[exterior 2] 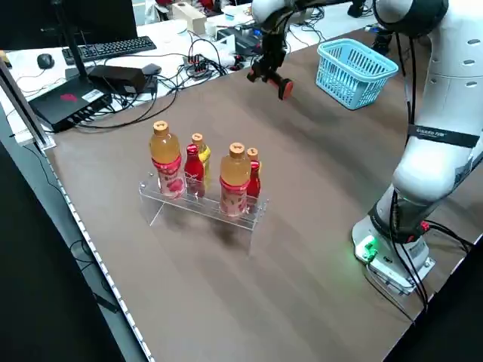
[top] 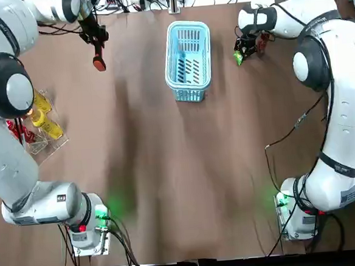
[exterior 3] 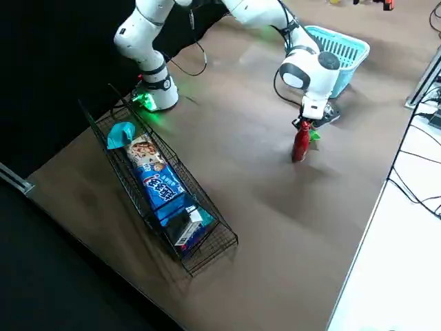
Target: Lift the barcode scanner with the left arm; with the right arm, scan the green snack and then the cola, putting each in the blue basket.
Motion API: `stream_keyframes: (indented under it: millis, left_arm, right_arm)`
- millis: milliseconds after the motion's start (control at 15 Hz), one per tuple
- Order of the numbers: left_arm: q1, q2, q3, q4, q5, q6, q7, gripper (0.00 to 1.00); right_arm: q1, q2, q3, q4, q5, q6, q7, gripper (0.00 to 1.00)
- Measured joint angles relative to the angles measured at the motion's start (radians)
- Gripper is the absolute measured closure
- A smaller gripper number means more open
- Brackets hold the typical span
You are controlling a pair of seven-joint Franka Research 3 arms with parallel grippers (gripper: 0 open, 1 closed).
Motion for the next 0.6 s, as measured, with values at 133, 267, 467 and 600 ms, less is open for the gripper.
stream_keyframes:
  millis: [133, 267, 467, 600]
  left_arm:
    - [0.000, -0.012, -0.002, 0.060, -0.028, -0.108, 0.000, 0.64]
    - [0.000, -0.023, -0.006, 0.111, -0.053, -0.197, 0.000, 0.64]
    - [0.000, -0.037, -0.015, 0.156, -0.110, -0.279, 0.000, 0.64]
    - [0.000, -0.052, -0.018, 0.169, -0.154, -0.310, 0.000, 0.64]
  right_arm:
    - [0.001, 0.000, 0.000, 0.004, 0.000, -0.001, -0.002, 0.98]
    - [0.003, -0.001, 0.001, 0.017, 0.000, -0.017, -0.029, 0.98]
    - [0.009, -0.013, 0.001, 0.076, 0.000, -0.103, -0.096, 0.98]
    - [0.019, -0.033, 0.002, 0.117, 0.000, -0.166, -0.110, 0.98]
